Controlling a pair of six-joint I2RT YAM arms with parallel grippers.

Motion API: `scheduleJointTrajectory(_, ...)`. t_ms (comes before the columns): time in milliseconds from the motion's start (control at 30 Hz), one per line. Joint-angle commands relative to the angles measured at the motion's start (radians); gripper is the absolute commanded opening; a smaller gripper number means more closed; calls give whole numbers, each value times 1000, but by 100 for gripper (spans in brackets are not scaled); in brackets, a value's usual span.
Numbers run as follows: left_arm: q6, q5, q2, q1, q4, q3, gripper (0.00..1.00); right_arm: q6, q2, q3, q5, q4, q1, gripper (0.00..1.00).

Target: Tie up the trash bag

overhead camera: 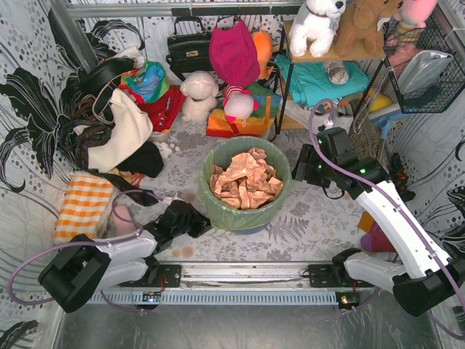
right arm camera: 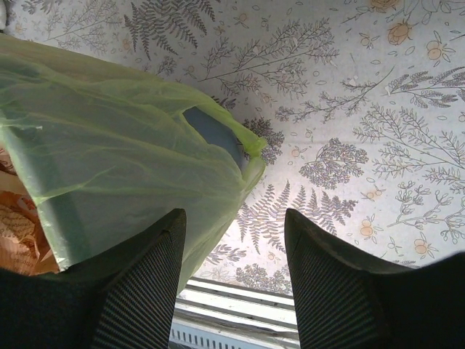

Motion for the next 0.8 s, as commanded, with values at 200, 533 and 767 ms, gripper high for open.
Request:
scheduleJointTrajectory(200,67,-148,-269,3,-327,70,0,19,-53,-31,21,23,-5,56)
scheduleJointTrajectory(533,185,-165,-377,4,-513,180,0,42,-15,-166,-82,113,-47,52)
scheduleJointTrajectory(767,218,-174,-363,4,-577,224,0,60,-48,-362,-220,278,-140,52)
